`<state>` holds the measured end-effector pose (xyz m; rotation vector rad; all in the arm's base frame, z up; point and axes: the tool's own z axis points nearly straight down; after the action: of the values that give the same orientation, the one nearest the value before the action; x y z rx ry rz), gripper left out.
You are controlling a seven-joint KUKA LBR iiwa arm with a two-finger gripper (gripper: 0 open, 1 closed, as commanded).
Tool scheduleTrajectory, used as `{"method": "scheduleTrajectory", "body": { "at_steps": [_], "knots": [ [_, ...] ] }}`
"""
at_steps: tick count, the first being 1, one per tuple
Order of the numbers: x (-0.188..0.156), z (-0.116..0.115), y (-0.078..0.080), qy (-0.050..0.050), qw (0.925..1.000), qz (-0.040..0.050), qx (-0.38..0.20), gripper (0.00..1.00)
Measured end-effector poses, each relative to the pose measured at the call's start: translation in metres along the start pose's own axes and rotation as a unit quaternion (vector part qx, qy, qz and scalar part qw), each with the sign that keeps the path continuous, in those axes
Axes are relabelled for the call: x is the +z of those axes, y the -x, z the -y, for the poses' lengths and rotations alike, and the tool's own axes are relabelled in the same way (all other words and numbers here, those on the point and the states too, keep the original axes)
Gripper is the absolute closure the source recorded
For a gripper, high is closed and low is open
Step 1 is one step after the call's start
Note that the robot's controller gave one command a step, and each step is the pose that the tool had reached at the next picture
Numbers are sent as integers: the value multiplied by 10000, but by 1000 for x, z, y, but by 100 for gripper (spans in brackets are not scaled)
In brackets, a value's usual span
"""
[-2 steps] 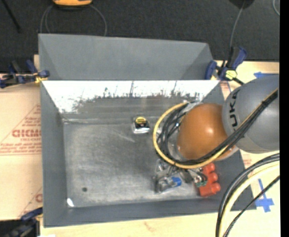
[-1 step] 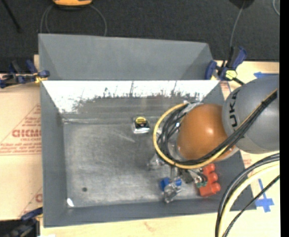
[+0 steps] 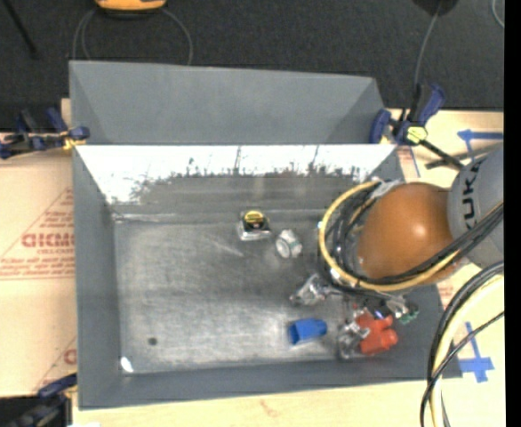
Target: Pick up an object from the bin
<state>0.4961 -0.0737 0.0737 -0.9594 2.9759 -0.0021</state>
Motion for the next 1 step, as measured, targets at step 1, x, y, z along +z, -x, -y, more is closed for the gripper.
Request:
{"method": "scheduleTrajectory", "body": {
  "at_steps": [1],
  "knots": [
    [-1, -36, 7, -45, 9980, 27, 637, 0]
  ]
}}
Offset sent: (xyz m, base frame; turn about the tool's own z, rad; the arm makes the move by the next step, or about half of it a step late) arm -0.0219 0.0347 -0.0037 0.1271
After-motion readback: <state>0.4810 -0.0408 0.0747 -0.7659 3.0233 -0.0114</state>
